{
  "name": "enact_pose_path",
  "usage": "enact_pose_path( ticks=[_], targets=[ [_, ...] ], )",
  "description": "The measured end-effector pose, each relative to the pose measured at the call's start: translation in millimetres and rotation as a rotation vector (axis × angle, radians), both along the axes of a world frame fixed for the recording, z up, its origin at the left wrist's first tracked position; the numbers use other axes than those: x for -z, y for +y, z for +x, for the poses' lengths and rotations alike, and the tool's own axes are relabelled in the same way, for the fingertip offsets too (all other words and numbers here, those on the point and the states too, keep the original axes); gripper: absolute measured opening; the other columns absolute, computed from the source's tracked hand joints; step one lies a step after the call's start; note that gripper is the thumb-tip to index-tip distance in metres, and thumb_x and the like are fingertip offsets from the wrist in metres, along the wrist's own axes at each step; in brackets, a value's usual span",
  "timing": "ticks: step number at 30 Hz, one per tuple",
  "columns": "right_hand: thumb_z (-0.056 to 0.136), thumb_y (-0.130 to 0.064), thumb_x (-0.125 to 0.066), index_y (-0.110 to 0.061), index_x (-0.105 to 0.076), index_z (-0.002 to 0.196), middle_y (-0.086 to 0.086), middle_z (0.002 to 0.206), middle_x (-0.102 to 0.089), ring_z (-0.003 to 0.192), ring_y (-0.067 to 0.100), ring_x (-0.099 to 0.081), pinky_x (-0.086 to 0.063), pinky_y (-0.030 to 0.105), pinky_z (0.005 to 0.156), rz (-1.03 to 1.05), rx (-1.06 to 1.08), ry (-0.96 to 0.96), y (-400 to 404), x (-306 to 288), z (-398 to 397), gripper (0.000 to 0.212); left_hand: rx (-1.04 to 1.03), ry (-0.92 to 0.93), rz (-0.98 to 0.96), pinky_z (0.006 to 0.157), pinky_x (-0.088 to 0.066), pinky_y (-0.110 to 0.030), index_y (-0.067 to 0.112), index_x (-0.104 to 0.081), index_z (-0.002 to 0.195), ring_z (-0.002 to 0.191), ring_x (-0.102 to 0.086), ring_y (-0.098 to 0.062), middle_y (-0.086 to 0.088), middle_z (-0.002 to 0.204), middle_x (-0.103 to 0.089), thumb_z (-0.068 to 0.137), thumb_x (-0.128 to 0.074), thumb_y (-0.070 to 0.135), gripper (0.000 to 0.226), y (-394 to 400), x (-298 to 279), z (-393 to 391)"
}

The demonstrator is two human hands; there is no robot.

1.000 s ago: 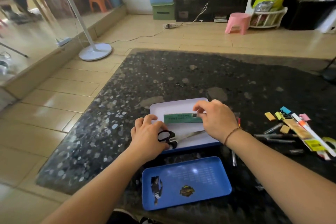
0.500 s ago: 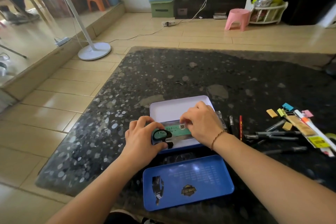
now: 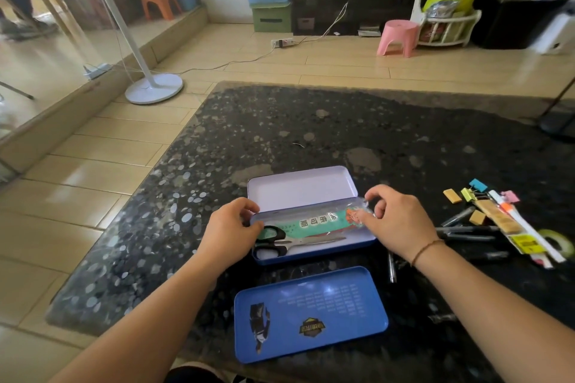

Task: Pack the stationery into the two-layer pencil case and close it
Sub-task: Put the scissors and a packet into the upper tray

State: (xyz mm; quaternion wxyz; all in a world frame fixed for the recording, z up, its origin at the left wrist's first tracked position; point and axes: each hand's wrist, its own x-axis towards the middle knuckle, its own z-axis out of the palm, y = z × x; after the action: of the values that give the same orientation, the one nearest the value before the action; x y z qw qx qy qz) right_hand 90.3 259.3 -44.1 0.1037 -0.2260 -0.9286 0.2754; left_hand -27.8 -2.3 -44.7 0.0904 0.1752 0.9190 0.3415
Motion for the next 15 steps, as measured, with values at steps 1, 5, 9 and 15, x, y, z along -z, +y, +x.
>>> enact_pose_path(
  ticks=[1,5,9,15],
  targets=[
    [0.077,-0.034,-0.075,-0.026,-0.059,0.09,-0.009,0.061,-0.057,0.058,0.009,-0.056,-0.051,0.03,0.055,0.027,-0.007,0.001,-2.9,1.9,0.0,0.022,-0.003,0.004,-0.018,0.051,-0.036,-0.007,0.029,-0.062,0.09,0.067,-0.055,0.0,0.014,0.077,-0.06,0.082,-0.071,0.019,0.015,1.9,0.4,-1.9],
    [0.083,-0.034,-0.068,-0.028,-0.055,0.079,-0.005,0.078,-0.06,0.069,0.015,-0.054,-0.034,0.023,0.049,0.226,-0.049,-0.01,-16.2,11.7,-4.9,0.015,-0.017,0.007,-0.053,0.048,-0.033,-0.009,0.031,-0.061,0.079,0.065,-0.054,-0.001,0.011,0.071,-0.06,0.08,-0.071,0.017,0.017,5.9,1.0,-6.9],
    [0.085,-0.035,-0.063,-0.031,-0.052,0.077,-0.004,0.083,-0.063,0.067,0.016,-0.048,-0.027,0.021,0.047,0.24,0.045,-0.1,-16.9,5.4,-14.9,0.014,-0.064,0.02,-0.044,0.052,-0.035,-0.014,0.029,-0.064,0.077,0.065,-0.056,-0.002,0.01,0.069,-0.062,0.081,-0.071,0.018,0.013,7.7,2.2,-7.6],
    [0.08,-0.05,-0.055,-0.033,-0.063,0.097,-0.006,0.097,-0.055,0.086,0.016,-0.05,-0.039,0.027,0.057,0.515,-0.223,-0.086,-16.2,0.2,-17.9,0.026,-0.055,0.052,0.01,0.057,-0.037,-0.014,0.026,-0.065,0.087,0.07,-0.056,-0.004,0.008,0.077,-0.062,0.084,-0.067,0.02,0.007,3.9,5.9,0.4]
  ],
)
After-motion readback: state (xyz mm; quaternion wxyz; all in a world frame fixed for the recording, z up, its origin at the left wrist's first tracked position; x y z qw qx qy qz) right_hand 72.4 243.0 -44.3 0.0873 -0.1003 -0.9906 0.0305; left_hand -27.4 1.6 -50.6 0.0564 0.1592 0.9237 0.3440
